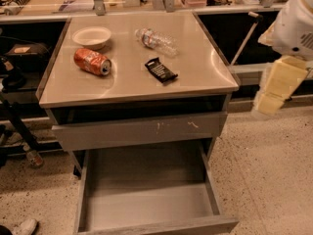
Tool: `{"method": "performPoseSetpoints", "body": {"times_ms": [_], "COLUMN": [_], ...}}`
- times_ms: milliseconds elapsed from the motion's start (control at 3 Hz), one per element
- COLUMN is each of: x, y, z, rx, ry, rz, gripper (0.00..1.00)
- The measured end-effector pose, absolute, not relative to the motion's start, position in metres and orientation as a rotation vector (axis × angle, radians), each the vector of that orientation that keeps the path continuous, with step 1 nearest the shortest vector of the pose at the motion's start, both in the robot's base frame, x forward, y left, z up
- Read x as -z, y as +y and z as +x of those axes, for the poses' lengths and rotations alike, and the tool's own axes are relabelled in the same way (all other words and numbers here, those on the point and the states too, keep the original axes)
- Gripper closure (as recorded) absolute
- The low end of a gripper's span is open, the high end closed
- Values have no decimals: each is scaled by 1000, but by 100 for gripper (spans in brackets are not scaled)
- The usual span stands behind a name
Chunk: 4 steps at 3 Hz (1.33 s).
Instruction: Place rxbar chocolate into middle drawer
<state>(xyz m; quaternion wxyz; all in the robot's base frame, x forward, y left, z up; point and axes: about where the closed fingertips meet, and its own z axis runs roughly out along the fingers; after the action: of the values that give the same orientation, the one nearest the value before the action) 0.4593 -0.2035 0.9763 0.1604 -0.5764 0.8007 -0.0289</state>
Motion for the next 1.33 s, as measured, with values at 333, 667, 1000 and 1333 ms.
{"method": "performPoseSetpoints", "body": {"times_ms": [333,667,1000,1333], "x": [-962,-946,-930,-927], "y": [-181,-152,-128,-122], "z": [502,540,562,569], "rx": [77,65,-5,-15], "ry": [2388,2453,2478,2468], "rz": [-1595,-1590,-1591,-1584], "gripper": [0,0,0,0]}}
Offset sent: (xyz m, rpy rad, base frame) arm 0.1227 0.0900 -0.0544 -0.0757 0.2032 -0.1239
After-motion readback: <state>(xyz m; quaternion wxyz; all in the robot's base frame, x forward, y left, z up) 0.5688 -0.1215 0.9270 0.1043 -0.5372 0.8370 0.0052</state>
